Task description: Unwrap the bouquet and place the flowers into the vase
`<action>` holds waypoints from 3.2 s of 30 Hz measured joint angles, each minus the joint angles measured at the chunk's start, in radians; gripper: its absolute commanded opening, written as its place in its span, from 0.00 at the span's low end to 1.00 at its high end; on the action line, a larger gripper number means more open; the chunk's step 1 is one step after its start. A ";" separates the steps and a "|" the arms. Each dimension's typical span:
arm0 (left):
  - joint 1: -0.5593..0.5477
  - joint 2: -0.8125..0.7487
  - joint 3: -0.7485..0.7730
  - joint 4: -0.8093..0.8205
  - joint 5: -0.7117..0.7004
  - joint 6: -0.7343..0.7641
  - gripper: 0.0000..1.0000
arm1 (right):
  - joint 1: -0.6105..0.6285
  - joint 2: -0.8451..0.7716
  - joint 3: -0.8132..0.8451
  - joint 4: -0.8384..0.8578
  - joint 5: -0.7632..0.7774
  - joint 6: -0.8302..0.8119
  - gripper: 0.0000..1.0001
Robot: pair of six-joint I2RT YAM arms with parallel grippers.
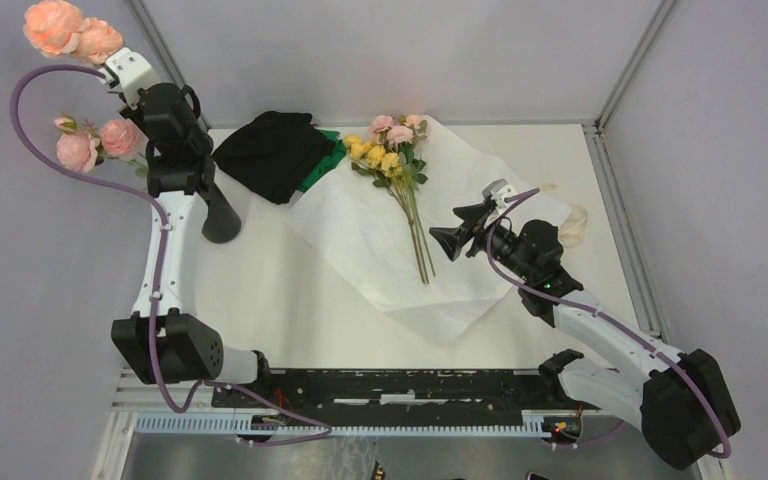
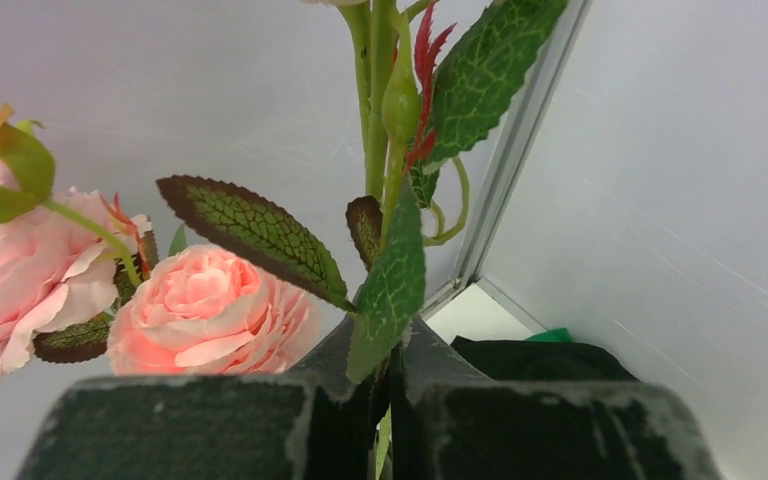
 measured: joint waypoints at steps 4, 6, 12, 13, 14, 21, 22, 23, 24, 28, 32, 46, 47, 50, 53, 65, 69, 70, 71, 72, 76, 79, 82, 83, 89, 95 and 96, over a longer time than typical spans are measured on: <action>0.002 0.000 -0.002 0.000 -0.024 0.000 0.02 | 0.000 0.000 -0.003 -0.001 0.001 0.000 0.79; 0.002 0.008 -0.002 -0.012 -0.025 0.000 0.02 | 0.000 0.000 -0.003 0.000 0.001 0.000 0.79; 0.003 0.056 0.013 -0.052 -0.021 0.000 0.02 | 0.000 0.000 -0.003 0.000 0.002 0.000 0.79; 0.003 0.060 0.014 -0.055 -0.021 0.000 0.02 | 0.000 0.000 -0.003 0.000 0.002 0.000 0.79; 0.004 0.063 0.016 -0.058 -0.021 0.000 0.02 | 0.000 0.000 -0.003 0.000 0.002 0.000 0.79; 0.006 0.065 0.018 -0.072 -0.023 -0.003 0.10 | 0.000 0.000 -0.003 0.000 0.001 0.000 0.79; 0.007 0.065 0.018 -0.075 -0.025 -0.007 0.19 | 0.000 0.000 -0.003 0.000 0.001 0.000 0.79; 0.007 0.065 0.018 -0.078 -0.029 -0.008 0.26 | 0.000 0.000 -0.003 0.000 0.001 0.000 0.79; 0.008 0.065 0.018 -0.083 -0.036 -0.010 0.38 | 0.000 0.000 -0.003 0.000 0.001 0.000 0.79; 0.009 0.064 0.018 -0.108 -0.061 -0.032 0.68 | 0.000 0.000 -0.003 0.000 0.001 0.000 0.79; 0.009 0.060 0.018 -0.134 -0.075 -0.063 0.79 | 0.000 0.000 -0.003 0.000 0.001 0.000 0.79; 0.009 -0.053 -0.060 -0.199 -0.011 -0.198 0.82 | 0.000 0.000 -0.014 0.000 0.002 0.000 0.79; 0.009 -0.076 -0.071 -0.212 0.008 -0.216 0.81 | 0.000 0.000 -0.014 0.000 0.001 0.000 0.79; 0.008 -0.141 -0.105 -0.238 0.069 -0.275 0.81 | 0.000 0.001 -0.014 0.000 0.002 0.000 0.79; -0.003 -0.200 -0.151 -0.252 0.115 -0.311 0.80 | 0.000 0.001 -0.016 0.000 0.002 0.000 0.79; -0.410 -0.202 -0.283 -0.265 0.245 -0.385 0.78 | 0.000 0.125 0.090 -0.194 0.115 -0.050 0.75; -0.525 -0.100 -0.273 -0.278 0.320 -0.420 0.78 | 0.000 0.247 0.243 -0.348 0.169 -0.078 0.73; -0.535 -0.081 -0.272 -0.278 0.346 -0.433 0.78 | 0.000 0.284 0.294 -0.393 0.182 -0.086 0.71; -0.541 -0.063 -0.272 -0.276 0.377 -0.449 0.79 | 0.000 0.325 0.353 -0.440 0.194 -0.095 0.67; -0.545 -0.049 -0.272 -0.275 0.399 -0.462 0.80 | 0.000 0.370 0.415 -0.483 0.204 -0.103 0.61; -0.548 -0.037 -0.309 -0.234 0.434 -0.512 0.97 | 0.005 0.501 0.583 -0.600 0.228 -0.126 0.44; -0.548 -0.040 -0.384 -0.177 0.450 -0.547 1.00 | 0.016 0.601 0.686 -0.672 0.241 -0.136 0.43; -0.548 -0.040 -0.467 -0.148 0.463 -0.571 1.00 | 0.031 0.687 0.749 -0.731 0.252 -0.138 0.45; -0.549 -0.040 -0.491 -0.145 0.473 -0.577 1.00 | 0.038 0.717 0.768 -0.752 0.257 -0.139 0.45; -0.551 -0.038 -0.551 -0.119 0.486 -0.579 1.00 | 0.088 0.844 0.842 -0.841 0.294 -0.137 0.40; -0.551 -0.037 -0.552 -0.088 0.500 -0.578 1.00 | 0.104 0.904 0.899 -0.861 0.318 -0.128 0.30; -0.551 -0.036 -0.553 -0.083 0.504 -0.578 1.00 | 0.103 0.914 0.907 -0.861 0.322 -0.127 0.30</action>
